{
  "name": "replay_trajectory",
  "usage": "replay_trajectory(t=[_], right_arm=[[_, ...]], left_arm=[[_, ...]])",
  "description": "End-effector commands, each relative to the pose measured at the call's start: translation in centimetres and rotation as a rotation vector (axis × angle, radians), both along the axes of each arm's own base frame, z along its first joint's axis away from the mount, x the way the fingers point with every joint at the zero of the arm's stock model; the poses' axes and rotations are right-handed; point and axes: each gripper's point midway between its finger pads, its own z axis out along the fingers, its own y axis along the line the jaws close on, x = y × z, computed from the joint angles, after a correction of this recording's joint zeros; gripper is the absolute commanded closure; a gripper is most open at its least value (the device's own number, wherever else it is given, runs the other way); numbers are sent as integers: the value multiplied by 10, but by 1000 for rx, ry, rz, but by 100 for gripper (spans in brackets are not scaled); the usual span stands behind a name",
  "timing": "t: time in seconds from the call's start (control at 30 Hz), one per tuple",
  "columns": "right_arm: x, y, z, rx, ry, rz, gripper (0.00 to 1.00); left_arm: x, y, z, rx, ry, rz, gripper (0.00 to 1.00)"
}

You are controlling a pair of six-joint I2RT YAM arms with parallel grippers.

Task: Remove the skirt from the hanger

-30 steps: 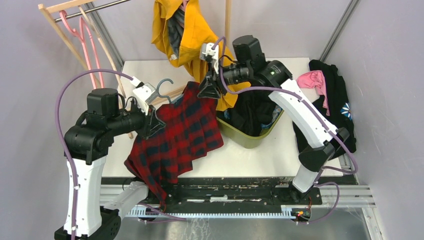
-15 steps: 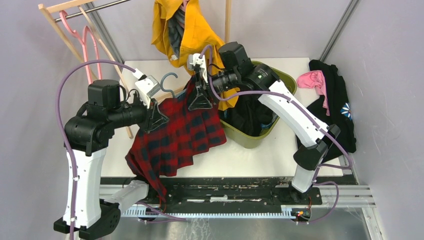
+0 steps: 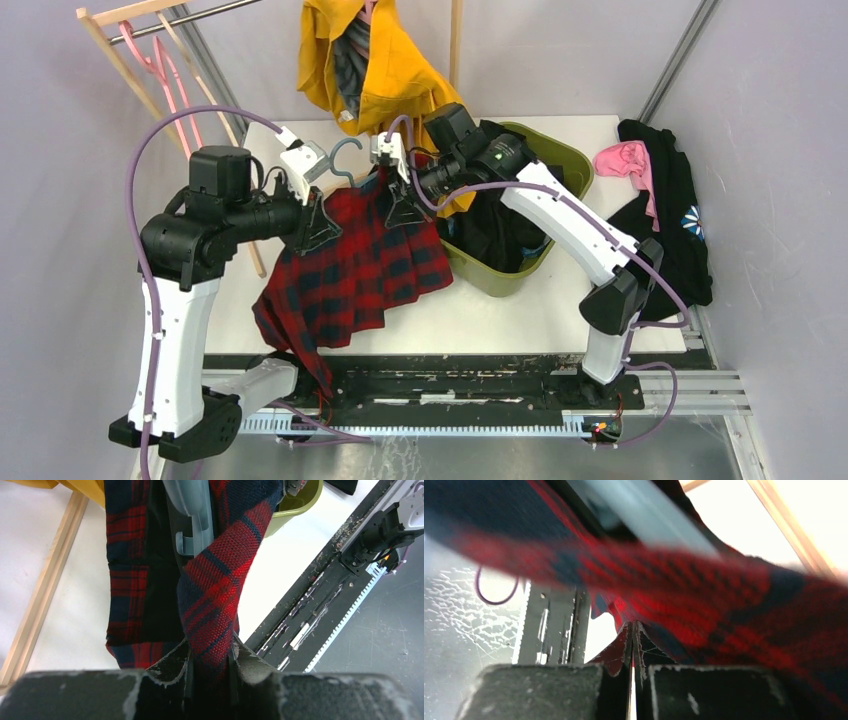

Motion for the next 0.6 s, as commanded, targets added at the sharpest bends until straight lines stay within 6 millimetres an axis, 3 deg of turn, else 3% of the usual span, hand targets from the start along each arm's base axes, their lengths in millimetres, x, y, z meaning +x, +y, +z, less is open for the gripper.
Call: replay_trajectory(t=[0.0,0.03,0.07,0.1,0.13,0.17,0.3,0.37,0.4,0.57], right_arm=[[15,-25,23,10,-139,-74,99],[20,-31,29,13,-159,-101,97],[27,-38,36,13,-186,-134,79],[30,-45,43,13,-213,-159,51],[32,-52,50,13,-245,-183,35],[34,-58,56,9,-277,-205,28],[33,-76,83,28,-371,-263,20],[32,-79,99,62,-399,-277,4],[31,-79,107,84,-408,-285,2],[32,-71,113,130,-410,-268,3]], left_arm=[[0,-12,38,-62,-178,-77,97],[0,-11,37,-59,-179,-74,97],[0,-10,36,-56,-179,-70,97],[0,-9,35,-51,-178,-68,97],[-1,-8,33,-48,-176,-66,97],[-1,-8,30,-45,-168,-65,97],[-4,-8,20,-43,-139,-64,97],[-5,-8,17,-43,-130,-65,97],[-5,-8,15,-40,-128,-66,97],[-4,-11,12,-49,-107,-79,97]])
